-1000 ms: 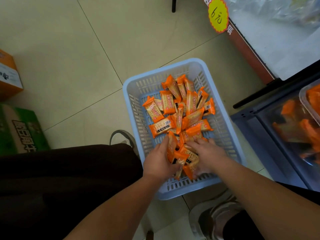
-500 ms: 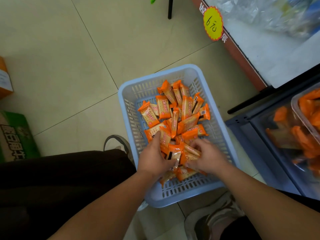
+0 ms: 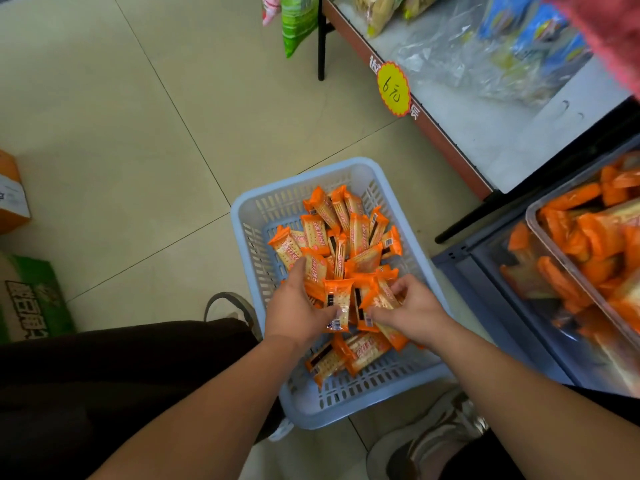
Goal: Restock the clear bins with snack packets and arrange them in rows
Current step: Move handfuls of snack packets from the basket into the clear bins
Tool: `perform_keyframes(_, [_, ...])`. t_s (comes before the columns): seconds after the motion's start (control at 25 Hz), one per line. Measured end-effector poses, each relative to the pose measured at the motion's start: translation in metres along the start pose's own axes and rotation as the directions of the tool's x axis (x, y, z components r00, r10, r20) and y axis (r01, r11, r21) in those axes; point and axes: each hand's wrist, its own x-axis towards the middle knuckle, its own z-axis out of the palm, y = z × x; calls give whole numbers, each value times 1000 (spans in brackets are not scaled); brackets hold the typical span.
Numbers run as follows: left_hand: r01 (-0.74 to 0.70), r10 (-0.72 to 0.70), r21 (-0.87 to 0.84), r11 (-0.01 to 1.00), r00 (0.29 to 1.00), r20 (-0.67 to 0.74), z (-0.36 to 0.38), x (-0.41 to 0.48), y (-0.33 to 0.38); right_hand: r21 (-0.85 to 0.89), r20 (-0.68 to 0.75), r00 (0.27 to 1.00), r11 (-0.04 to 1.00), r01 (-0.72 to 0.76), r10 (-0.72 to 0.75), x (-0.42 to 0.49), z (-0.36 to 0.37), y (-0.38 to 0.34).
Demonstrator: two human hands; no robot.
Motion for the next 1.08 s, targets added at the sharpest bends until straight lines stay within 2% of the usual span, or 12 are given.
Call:
perform_keyframes(0.24, [3, -6, -86, 996, 999, -42, -6, -4, 13, 154, -149, 986, 984, 92, -69, -14, 1, -24])
perform_keyframes(0.36, [13, -14, -142, 990, 1000, -3, 3, 0, 14, 187, -87, 994, 979, 83, -68, -11, 4, -24])
perform_keyframes(0.56, [23, -6, -232, 972, 997, 75, 22, 14, 4, 148, 37, 995, 985, 89, -95, 7, 11, -16])
perform_keyframes(0.68, [73, -51, -172, 982, 990, 128, 28, 18, -4, 85, 41, 993, 991, 107, -110, 20, 23, -12])
perform_keyframes(0.76, [97, -83, -119, 988, 990, 115, 33, 14, -7, 107, 46, 993, 989, 106, -111, 23, 29, -14])
perform_keyframes(0.88, [58, -58, -177, 982, 998, 3, 35, 20, -11, 139, 46, 993, 985, 102, -110, 33, 32, -14])
perform_keyframes(1.08, [13, -8, -106, 994, 999, 41, 14, 22, 6, 171, 7, 992, 978, 120, -123, 33, 27, -16])
